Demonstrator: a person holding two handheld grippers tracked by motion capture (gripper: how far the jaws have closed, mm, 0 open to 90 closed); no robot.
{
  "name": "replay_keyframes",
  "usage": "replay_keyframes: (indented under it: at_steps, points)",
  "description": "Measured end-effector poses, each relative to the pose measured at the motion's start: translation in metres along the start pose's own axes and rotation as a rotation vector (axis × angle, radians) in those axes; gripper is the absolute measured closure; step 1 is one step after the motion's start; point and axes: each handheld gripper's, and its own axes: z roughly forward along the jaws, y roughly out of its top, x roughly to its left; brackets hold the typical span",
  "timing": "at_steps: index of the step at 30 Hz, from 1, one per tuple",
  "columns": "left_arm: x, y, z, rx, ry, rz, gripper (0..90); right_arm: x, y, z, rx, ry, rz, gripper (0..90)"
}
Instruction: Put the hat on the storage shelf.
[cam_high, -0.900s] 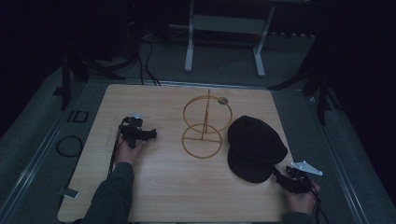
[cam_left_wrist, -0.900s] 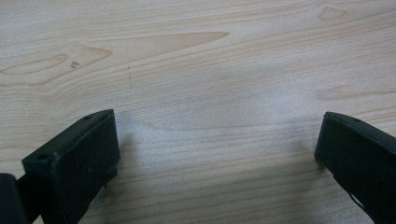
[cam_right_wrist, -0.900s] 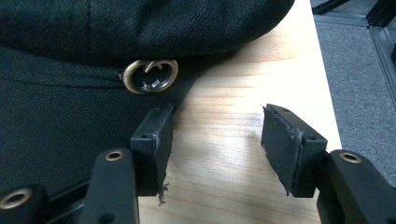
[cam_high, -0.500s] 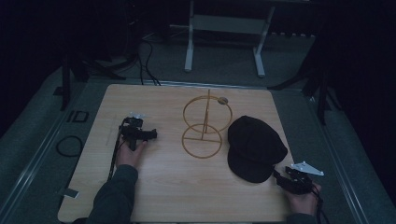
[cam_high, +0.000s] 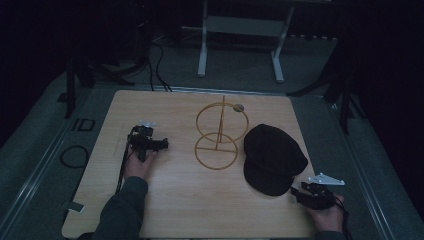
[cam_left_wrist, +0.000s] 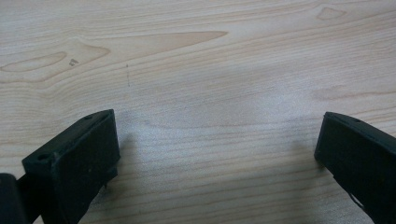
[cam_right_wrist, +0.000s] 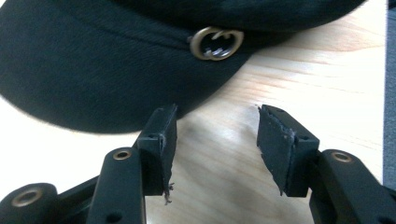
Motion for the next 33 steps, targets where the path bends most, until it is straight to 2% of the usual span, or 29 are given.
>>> replay_keyframes:
  at_steps: [4,15,25,30,33]
  points:
    - [0.0,0.0,0.0,0.0,0.0,0.0,0.0,0.003,0.004,-0.001,0.032,0.005,-0.048,47.6]
    - [0.0,0.0,0.0,-0.001,-0.001,0.001,0.0,0.006,0.01,-0.004,0.097,0.047,-0.122,47.2]
    - [0.0,0.0,0.0,-0.003,-0.001,-0.002,0.0,0.01,0.025,-0.019,0.092,0.063,-0.168,48.1]
    - [0.0,0.0,0.0,-0.003,-0.001,-0.002,0.0,0.013,0.035,-0.025,0.09,0.07,-0.2,48.0]
    - [0.0,0.0,0.0,-0.003,-0.001,-0.002,0.0,0.016,0.045,-0.031,0.089,0.07,-0.234,47.8]
